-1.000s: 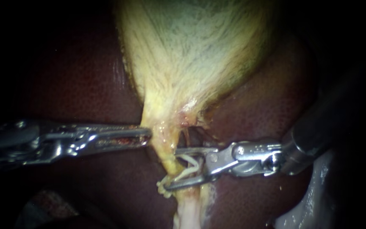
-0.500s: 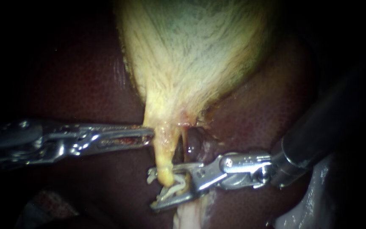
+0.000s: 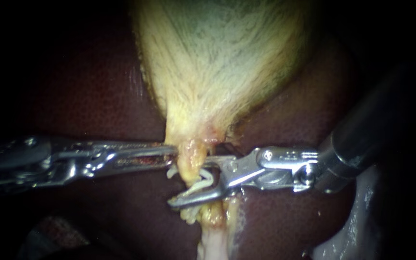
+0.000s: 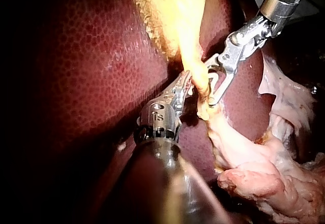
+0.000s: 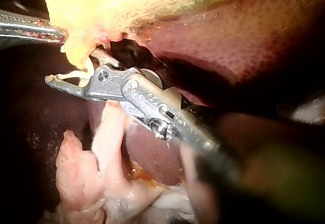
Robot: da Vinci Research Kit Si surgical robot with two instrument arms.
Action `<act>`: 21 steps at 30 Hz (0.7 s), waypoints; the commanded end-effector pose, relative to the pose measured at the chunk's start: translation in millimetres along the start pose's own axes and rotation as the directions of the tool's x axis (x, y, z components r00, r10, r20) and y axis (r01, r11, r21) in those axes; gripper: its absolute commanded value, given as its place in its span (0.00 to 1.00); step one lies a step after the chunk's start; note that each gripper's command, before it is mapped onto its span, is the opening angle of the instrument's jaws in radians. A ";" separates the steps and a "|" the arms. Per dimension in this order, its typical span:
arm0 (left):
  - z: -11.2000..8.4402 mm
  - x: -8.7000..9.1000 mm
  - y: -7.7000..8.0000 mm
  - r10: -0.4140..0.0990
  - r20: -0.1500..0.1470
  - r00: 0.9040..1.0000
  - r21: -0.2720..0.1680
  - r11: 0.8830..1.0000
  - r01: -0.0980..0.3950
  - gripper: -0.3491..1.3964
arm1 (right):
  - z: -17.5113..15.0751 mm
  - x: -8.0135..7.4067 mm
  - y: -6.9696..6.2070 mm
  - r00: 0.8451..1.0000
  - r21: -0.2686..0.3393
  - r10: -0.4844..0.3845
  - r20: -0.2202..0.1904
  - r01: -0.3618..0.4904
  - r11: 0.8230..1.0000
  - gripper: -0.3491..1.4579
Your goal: Clipping third clip left tube
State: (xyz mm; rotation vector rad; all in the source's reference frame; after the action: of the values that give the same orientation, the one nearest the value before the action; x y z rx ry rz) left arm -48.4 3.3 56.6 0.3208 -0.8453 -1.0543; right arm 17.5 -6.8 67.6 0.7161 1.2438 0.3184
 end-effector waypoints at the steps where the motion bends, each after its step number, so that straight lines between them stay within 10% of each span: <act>1: 0.0 0.0 0.0 0.000 0.000 1.000 0.001 1.000 0.000 0.00 | 0.0 -0.2 0.0 1.000 0.000 -0.001 0.000 0.001 1.000 0.42; 6: 0.1 0.0 0.0 0.000 0.000 1.000 0.001 1.000 0.000 0.00 | -0.8 -0.5 -0.3 1.000 0.002 -0.002 0.001 0.002 1.000 0.00; 21: 0.2 0.0 0.0 0.000 0.000 1.000 0.001 1.000 0.000 0.00 | -1.5 -1.8 -0.2 1.000 0.000 -0.008 0.003 0.008 1.000 0.00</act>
State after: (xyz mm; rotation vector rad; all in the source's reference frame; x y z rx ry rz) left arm -48.5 3.3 56.7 0.3216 -0.8454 -1.0542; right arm 15.4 -7.4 68.7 0.7113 1.2442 0.3099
